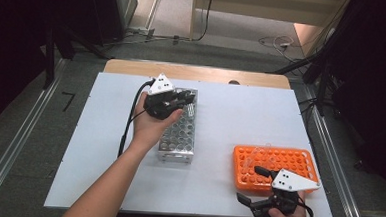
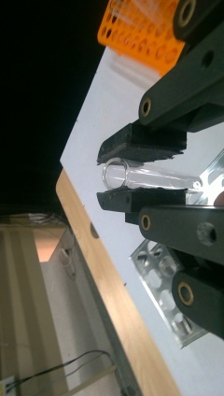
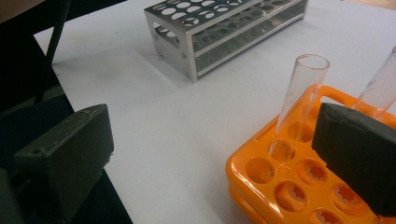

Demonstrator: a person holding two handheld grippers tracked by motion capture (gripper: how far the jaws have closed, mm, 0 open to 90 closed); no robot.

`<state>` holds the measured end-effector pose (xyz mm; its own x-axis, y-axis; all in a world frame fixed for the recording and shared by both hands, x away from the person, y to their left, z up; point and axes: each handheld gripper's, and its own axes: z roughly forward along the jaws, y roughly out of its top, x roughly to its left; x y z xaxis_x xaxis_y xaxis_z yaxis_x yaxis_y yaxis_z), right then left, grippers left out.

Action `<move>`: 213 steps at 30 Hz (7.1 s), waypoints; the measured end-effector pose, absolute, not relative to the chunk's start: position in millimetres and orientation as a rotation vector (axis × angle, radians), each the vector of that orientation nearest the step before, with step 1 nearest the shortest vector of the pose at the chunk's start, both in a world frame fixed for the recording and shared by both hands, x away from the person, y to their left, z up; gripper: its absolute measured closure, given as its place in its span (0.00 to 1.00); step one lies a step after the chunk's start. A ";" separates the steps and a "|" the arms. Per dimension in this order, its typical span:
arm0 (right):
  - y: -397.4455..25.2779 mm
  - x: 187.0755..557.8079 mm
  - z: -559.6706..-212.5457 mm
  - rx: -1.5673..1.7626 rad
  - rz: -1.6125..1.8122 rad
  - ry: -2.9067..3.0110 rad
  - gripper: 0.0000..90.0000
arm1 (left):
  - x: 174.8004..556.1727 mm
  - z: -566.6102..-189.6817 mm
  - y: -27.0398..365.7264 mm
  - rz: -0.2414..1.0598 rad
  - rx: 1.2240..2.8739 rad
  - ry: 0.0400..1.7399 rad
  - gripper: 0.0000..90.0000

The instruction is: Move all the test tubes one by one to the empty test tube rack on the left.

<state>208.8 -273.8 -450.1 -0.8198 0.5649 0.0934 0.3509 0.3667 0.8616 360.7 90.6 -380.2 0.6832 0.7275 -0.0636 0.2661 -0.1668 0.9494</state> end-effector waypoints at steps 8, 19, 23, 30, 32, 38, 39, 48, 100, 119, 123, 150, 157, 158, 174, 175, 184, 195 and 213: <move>-276.4 210.2 -450.6 0.821 1.443 2.403 0.00 | 388.5 -383.1 89.0 0.519 1.709 0.833 0.84; -278.2 210.9 -450.6 0.823 1.443 2.401 0.00 | 417.8 -396.1 91.1 0.549 1.692 0.888 0.84; -278.3 211.1 -450.5 0.819 1.444 2.401 0.00 | 426.7 -398.8 92.3 0.543 1.669 0.916 0.84; -279.8 211.8 -450.1 0.820 1.452 2.396 0.00 | 437.3 -402.4 89.5 0.559 1.674 0.933 0.84; -280.0 212.1 -450.3 0.818 1.449 2.396 0.00 | 440.2 -402.6 89.0 0.561 1.670 0.937 0.84; -280.5 212.0 -450.0 0.818 1.451 2.397 0.00 | 446.8 -407.0 86.0 0.566 1.687 0.951 0.84; -280.7 211.8 -449.9 0.821 1.453 2.398 0.00 | 447.5 -408.6 85.2 0.562 1.690 0.955 0.84; -281.0 212.0 -449.8 0.818 1.454 2.398 0.00 | 452.6 -418.4 80.4 0.550 1.730 0.973 0.84; -281.6 215.2 -450.4 0.815 1.446 2.402 0.00 | 448.7 -414.8 71.0 0.472 1.833 1.013 0.35; -280.4 217.7 -447.1 0.809 1.438 2.395 0.00 | 381.2 -398.5 89.9 0.410 1.797 0.958 0.00; -282.2 218.7 -446.0 0.823 1.438 2.384 0.00 | 363.1 -397.5 95.1 0.405 1.770 0.936 0.00; -323.4 230.6 -435.2 0.956 1.416 2.212 0.00 | 271.7 -422.6 125.2 0.377 1.712 0.911 0.00; -329.0 239.6 -443.2 1.022 1.367 2.207 0.04 | 263.0 -426.0 127.9 0.372 1.711 0.915 0.00; -329.2 241.4 -445.0 1.031 1.357 2.212 0.06 | 262.2 -426.1 128.5 0.371 1.711 0.916 0.00; -324.3 256.3 -467.8 1.167 1.222 2.244 0.60 | 260.6 -427.8 130.1 0.364 1.708 0.922 0.00; -323.5 256.3 -468.3 1.166 1.206 2.243 0.62 | 260.6 -427.8 129.9 0.363 1.709 0.921 0.00; -317.0 255.5 -472.0 1.147 1.143 2.203 0.81 | 260.5 -428.4 127.9 0.356 1.713 0.917 0.00; -325.4 252.7 -454.0 1.181 1.224 2.161 0.82 | 260.6 -427.9 127.7 0.359 1.711 0.921 0.00; -314.0 239.2 -400.0 1.087 1.325 2.139 0.82 | 260.0 -424.3 126.3 0.361 1.711 0.910 0.00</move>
<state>239.2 -314.0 -400.0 -0.6186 0.7832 0.0635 0.4058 0.2492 0.8793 260.0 126.3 -424.3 0.6574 0.7253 -0.2043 0.3881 -0.0935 0.9169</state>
